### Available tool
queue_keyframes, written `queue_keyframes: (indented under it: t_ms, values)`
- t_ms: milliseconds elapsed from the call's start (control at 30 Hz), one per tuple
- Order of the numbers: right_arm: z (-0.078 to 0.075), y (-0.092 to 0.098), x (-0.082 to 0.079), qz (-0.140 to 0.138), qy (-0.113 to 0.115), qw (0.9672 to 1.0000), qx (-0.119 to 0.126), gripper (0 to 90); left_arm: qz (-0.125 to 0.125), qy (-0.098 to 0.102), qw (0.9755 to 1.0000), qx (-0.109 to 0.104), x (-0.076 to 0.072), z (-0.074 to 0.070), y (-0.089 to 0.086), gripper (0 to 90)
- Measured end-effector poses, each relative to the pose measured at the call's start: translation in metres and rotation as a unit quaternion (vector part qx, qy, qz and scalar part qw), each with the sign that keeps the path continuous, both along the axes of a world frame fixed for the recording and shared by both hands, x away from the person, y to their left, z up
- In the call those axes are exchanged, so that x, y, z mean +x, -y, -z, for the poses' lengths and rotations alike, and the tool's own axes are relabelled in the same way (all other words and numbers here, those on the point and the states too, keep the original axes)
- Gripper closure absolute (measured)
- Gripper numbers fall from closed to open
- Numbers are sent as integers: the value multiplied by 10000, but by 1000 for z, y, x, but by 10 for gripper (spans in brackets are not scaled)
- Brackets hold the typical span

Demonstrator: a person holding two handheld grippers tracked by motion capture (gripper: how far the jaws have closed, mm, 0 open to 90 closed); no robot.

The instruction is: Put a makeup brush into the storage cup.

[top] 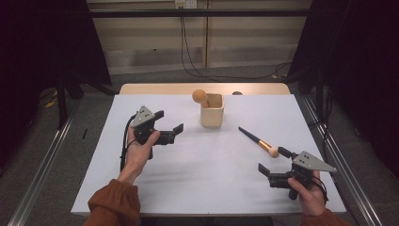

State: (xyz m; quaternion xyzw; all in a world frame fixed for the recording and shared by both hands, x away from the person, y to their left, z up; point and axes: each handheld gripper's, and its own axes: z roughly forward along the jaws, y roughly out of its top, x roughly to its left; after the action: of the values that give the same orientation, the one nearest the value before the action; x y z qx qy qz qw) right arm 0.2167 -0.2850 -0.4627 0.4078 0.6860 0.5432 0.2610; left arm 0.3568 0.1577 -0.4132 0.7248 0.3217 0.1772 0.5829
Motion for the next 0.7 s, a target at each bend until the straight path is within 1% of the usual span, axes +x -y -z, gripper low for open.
queue_keyframes:
  t_ms: [67,100,167,200,233,267,300,333,400,433,533,700]
  values:
    - [0,1,-1,45,-15,10000,56,0,-40,23,10000,5,-5,2,-5,32]
    - [0,2,-1,57,-6,10000,53,1,-33,28,10000,44,-7,3,-7,32]
    - [-1,4,-2,63,16,10000,22,0,-70,31,10000,8,-12,4,-11,28]
    - [-1,4,-2,87,4,9999,59,1,-85,48,10000,20,-14,4,-13,28]
    - [-1,5,-2,93,18,9999,44,1,-149,60,9998,71,-16,4,-15,29]
    - [-1,5,-2,97,19,9999,43,1,-194,59,9998,74,-18,5,-17,30]
    - [-1,5,-2,122,9,9999,64,1,-198,53,9998,50,-21,6,-19,34]
    - [-1,6,-2,131,13,9999,66,1,-176,5,9998,57,-23,7,-21,37]
    - [-1,7,-2,134,30,9999,53,1,-215,38,9998,27,-28,10,-24,37]
    - [-1,7,-2,146,23,9999,55,1,-214,59,9997,62,-30,11,-27,38]
    - [-1,8,-3,157,25,9999,43,1,-233,11,9997,54,-36,14,-32,37]
    - [-1,9,-3,184,1,9998,57,0,-302,61,9995,80,-46,15,-42,36]
